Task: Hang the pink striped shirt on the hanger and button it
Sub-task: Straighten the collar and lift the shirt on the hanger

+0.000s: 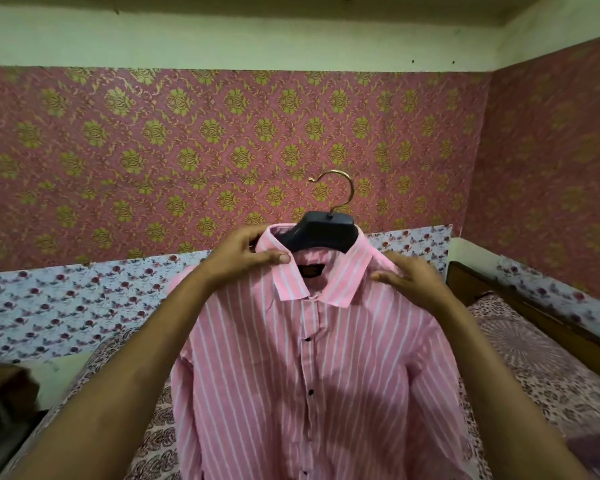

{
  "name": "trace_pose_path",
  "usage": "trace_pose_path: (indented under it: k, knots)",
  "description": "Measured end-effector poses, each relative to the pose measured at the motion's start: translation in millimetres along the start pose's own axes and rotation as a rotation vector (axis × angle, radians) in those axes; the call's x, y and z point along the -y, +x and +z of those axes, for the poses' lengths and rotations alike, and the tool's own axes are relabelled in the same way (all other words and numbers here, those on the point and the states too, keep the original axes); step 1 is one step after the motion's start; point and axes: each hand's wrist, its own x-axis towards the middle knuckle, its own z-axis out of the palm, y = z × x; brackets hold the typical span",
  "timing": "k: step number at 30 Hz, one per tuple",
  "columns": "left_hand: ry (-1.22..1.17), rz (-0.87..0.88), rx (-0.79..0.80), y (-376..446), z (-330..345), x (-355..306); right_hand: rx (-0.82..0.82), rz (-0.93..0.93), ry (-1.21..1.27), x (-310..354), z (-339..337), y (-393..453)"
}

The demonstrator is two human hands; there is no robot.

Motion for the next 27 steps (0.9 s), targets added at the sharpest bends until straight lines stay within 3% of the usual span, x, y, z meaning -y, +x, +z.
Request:
trace_pose_path:
  k: [4, 13, 22, 27]
  knots:
    - [0.101, 0.001, 0.016, 2, 2, 5, 0.050, 0.007, 0.072, -23, 12, -15]
    - [0.019, -0.066, 0.033, -2, -6, 15, 0.069, 0.091, 0.287, -45, 8, -28]
    - [-0.026, -0.114, -0.079, -8, -26, 13, -0.120, 0.334, 0.747, -71, 4, -44]
    - [-0.038, -0.115, -0.092, -6, -31, 17, -0.200, 0.398, 0.796, -76, -3, -45]
